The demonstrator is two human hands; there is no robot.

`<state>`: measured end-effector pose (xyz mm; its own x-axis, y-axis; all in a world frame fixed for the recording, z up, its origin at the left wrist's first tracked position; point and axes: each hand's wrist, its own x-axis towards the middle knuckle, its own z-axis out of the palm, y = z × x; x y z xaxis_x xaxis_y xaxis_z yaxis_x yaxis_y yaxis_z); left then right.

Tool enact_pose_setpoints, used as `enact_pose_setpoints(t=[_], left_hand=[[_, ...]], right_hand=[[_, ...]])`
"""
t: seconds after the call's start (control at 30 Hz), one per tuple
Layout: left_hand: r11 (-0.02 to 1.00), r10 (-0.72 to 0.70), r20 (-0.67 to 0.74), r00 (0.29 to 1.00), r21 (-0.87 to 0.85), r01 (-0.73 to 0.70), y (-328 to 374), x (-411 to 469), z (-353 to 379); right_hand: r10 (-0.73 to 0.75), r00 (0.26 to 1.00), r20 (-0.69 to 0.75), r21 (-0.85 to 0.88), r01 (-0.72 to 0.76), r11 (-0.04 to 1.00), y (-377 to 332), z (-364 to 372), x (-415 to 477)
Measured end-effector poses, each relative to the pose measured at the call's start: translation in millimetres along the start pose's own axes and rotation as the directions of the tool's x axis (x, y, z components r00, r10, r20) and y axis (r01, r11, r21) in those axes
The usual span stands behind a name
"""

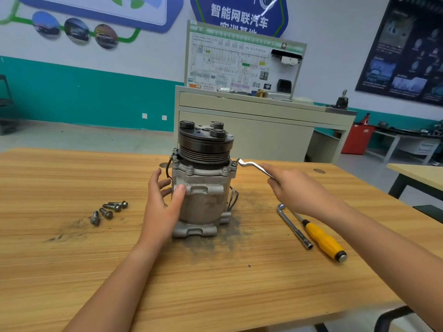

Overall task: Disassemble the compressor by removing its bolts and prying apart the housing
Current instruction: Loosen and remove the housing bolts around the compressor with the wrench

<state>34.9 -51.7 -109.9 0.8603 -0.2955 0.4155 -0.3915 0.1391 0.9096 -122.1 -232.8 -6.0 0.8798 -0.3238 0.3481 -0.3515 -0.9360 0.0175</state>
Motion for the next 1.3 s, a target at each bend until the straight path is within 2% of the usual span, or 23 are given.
enact_pose_setpoints(t=[0.1,0.2,0.4,0.57,0.87,1.0,1.13,1.3], left_hand=[[1.0,0.006,0.002,1.0,0.0,-0.006,1,0,-1],[1.0,0.004,0.01,1.0,0.001,-0.004,2,-1,-1],[0.999,-0.011,0.026,1.0,-0.043,0.012,3,0,-9],[0.999,0.0,0.034,0.999,-0.053,0.001,-1,3,-8],[0.998,0.047,0.02,0.999,-0.032,-0.046,-6,9,-10],[0.999,0.05,0.024,0.998,-0.003,-0.05,-7,10,-10],[0.996,0.066,0.042,0.997,0.05,-0.068,-5,10,-12],[0.987,0.079,0.03,0.996,0.135,-0.082,-4,9,-11]], right_hand=[[0.015,0.999,-0.036,-0.105,-0.019,0.994,-5,0,3],[-0.026,0.998,-0.06,-0.333,0.004,0.943,-15,-6,5],[-0.101,0.995,0.026,-0.584,0.097,0.806,-40,-23,2],[-0.138,0.989,0.061,-0.645,0.145,0.75,-40,-30,10],[-0.162,0.987,0.015,-0.521,0.145,0.841,-25,-19,6],[-0.145,0.989,0.007,-0.562,0.124,0.818,-36,-17,4],[-0.145,0.989,0.031,-0.662,0.129,0.738,-53,-19,1],[-0.108,0.993,0.037,-0.623,0.108,0.775,-47,-22,5]])
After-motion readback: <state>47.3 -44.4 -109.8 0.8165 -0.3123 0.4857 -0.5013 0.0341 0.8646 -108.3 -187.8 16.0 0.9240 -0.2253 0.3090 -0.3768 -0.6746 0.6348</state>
